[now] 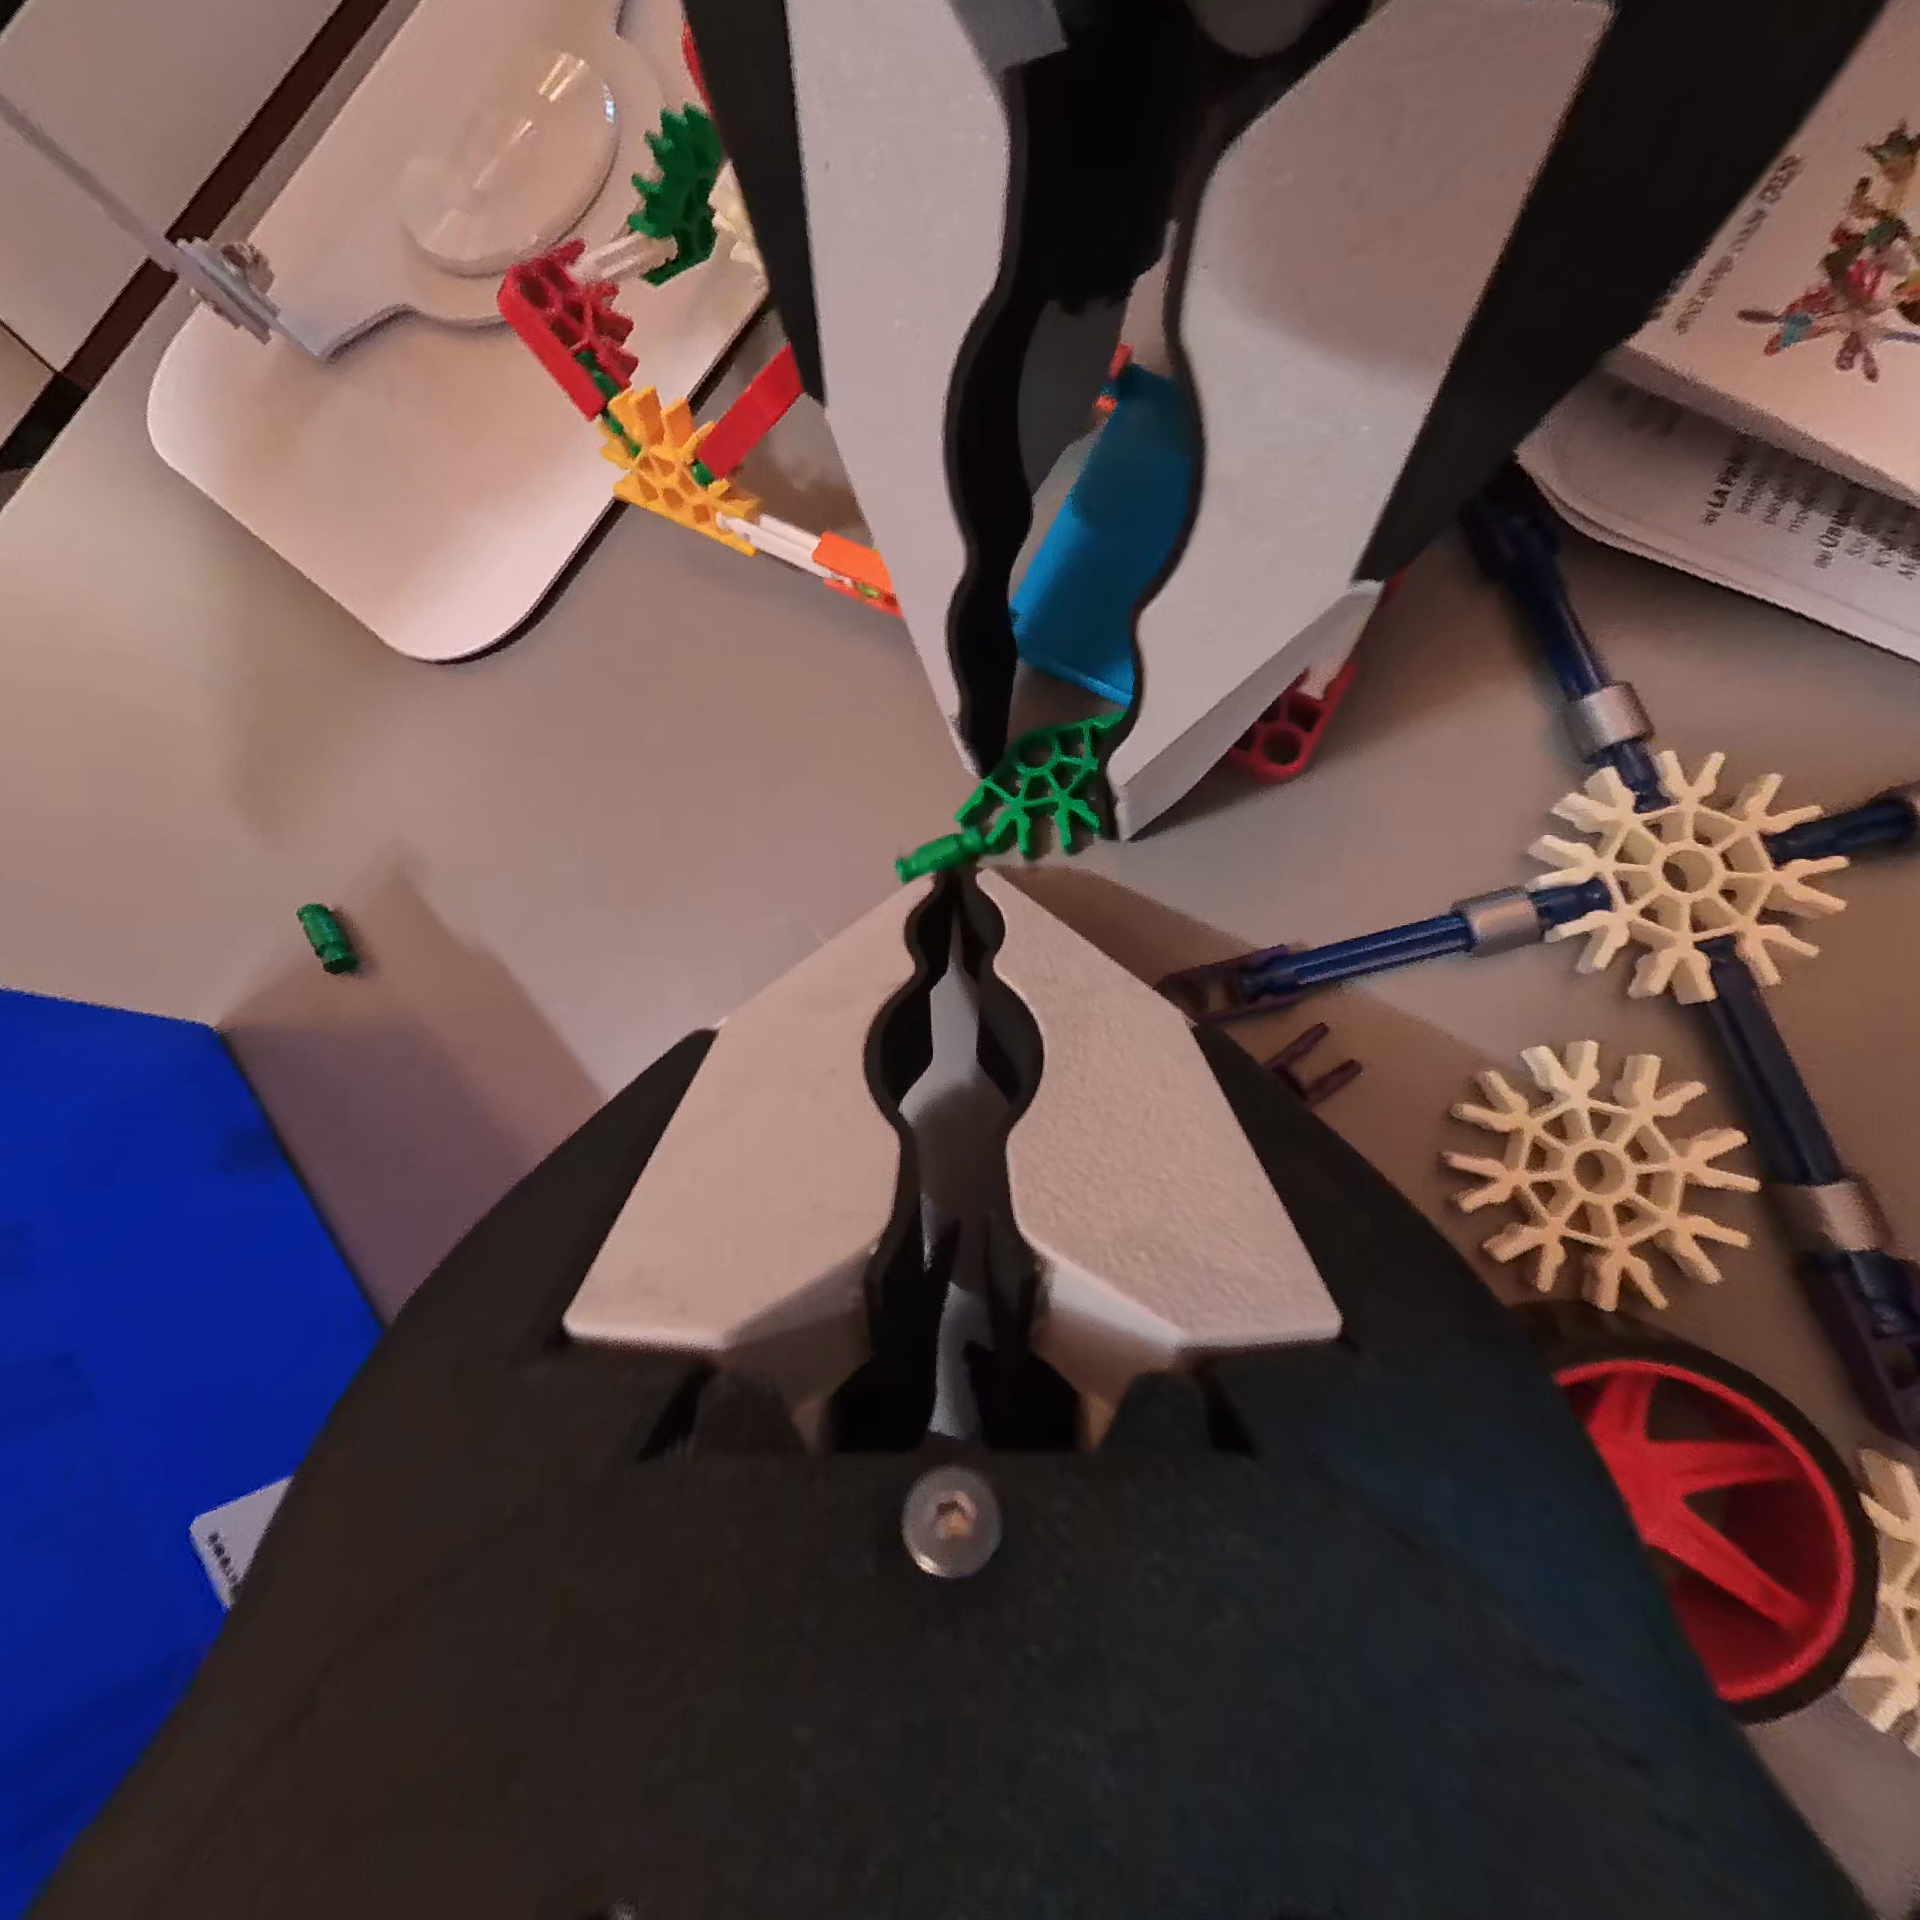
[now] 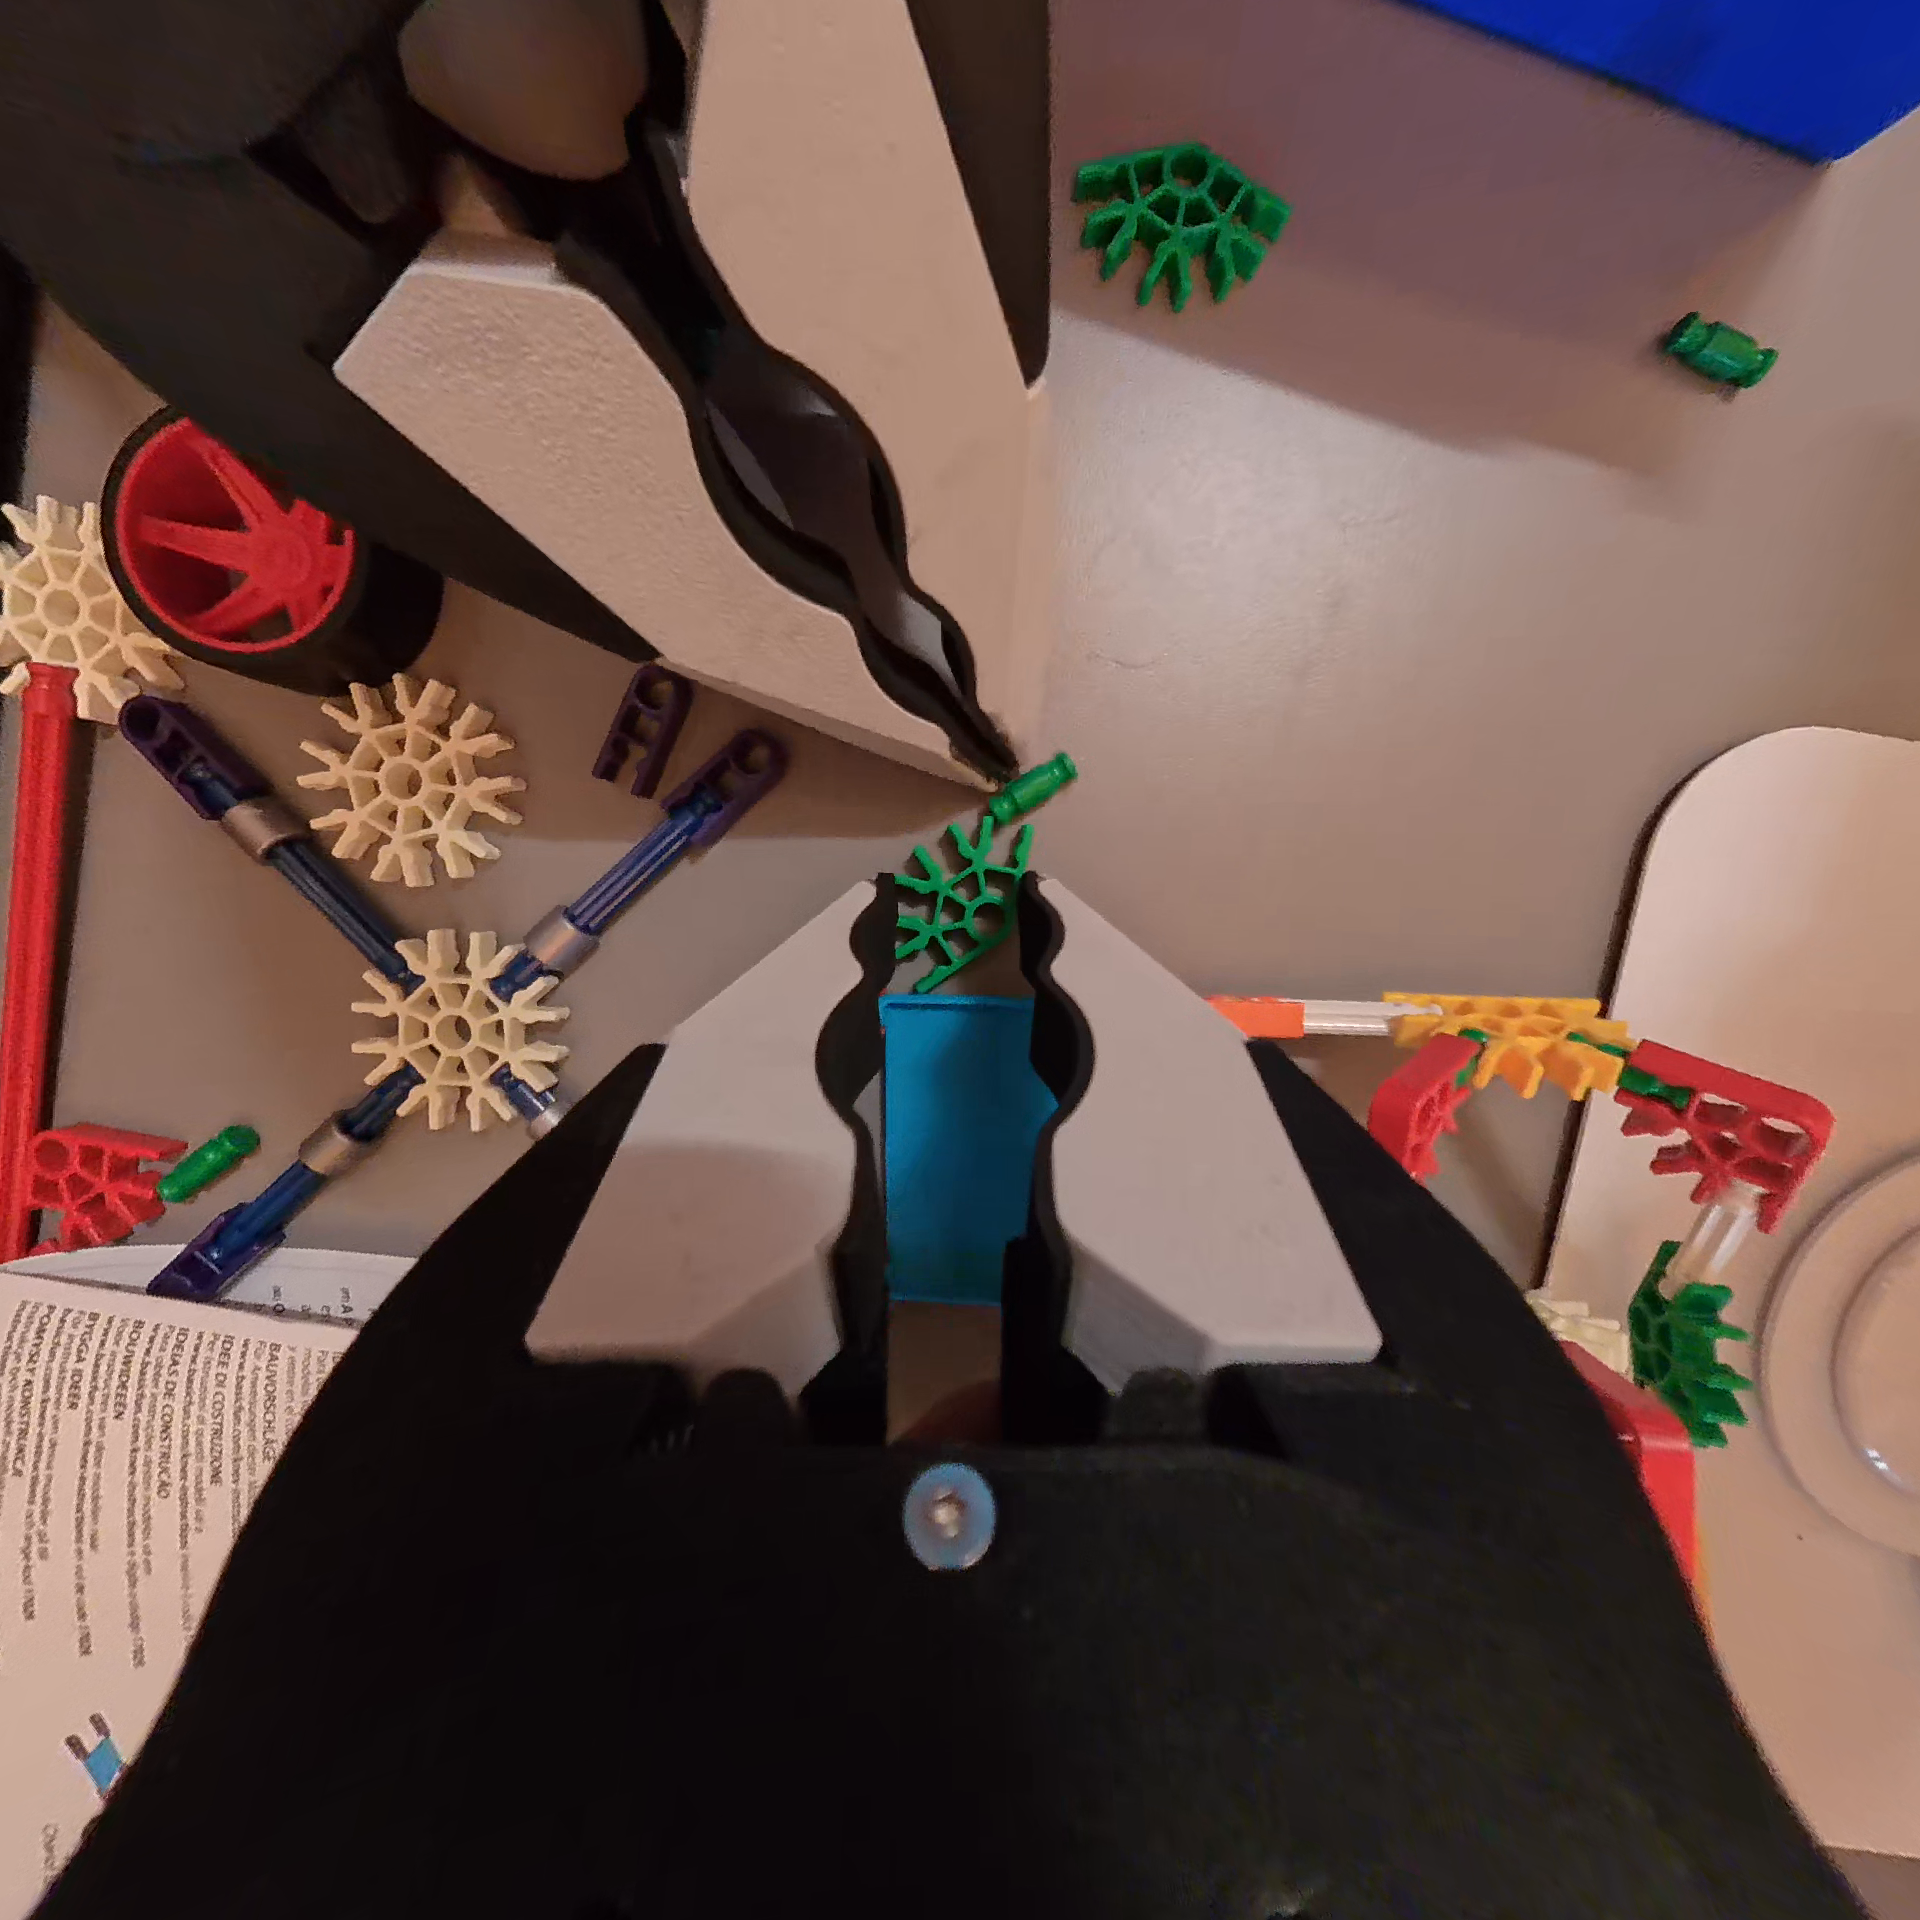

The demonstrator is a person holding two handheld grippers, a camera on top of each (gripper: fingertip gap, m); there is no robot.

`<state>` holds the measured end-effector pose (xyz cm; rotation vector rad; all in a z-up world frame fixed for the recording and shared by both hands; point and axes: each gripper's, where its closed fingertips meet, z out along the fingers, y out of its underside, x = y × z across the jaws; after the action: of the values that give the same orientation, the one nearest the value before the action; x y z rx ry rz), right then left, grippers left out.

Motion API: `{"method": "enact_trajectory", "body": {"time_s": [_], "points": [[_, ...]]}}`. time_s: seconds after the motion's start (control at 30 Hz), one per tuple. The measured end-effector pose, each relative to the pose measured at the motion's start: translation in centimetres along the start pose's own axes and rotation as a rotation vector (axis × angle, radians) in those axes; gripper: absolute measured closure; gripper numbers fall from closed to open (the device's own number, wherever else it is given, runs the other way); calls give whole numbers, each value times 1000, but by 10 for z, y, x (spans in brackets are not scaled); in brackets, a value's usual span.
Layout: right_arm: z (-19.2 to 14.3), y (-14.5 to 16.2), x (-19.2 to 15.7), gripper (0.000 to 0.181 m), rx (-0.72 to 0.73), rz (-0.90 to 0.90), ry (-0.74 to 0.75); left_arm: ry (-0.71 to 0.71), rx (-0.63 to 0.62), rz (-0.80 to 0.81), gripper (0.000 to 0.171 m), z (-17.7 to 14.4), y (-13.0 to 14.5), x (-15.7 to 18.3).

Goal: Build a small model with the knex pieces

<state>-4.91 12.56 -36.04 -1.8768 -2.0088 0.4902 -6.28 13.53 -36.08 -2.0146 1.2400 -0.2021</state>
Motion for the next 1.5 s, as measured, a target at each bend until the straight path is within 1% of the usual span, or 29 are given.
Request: {"method": "enact_trajectory", "body": {"time_s": [0.07,0.2,0.33,0.43,0.5,0.57,0.7,0.83,1.0,1.17,1.33,1.5], "points": [[0,1,1,160,-2,1,1,19,14,9,171,1,-4,6],[-3,2,0,160,-12,-8,10,25,33,15,171,0,-6,6],[-5,0,2,160,-2,3,18,-20,94,-35,168,-13,-15,-11],[-5,-1,1,160,-3,1,20,-77,43,-22,167,-8,-7,-22],[-5,-3,-2,160,1,-7,15,-61,29,-1,167,-5,-4,-17],[-5,-5,-3,160,5,-6,17,-74,25,5,167,-5,-3,-19],[-3,-7,-2,160,6,18,25,-61,40,-13,167,-5,-6,-19],[-1,-7,2,160,4,51,44,-58,26,-3,168,-2,-3,-17],[0,-7,0,160,4,50,38,-41,6,-2,168,-1,0,-12],[0,-6,1,160,-2,59,38,-29,4,-5,168,-2,1,-9],[0,-6,1,160,-3,59,35,-49,16,3,164,-3,-2,-14],[1,-4,0,160,-14,40,34,-46,48,17,166,-6,-8,-13]]}}
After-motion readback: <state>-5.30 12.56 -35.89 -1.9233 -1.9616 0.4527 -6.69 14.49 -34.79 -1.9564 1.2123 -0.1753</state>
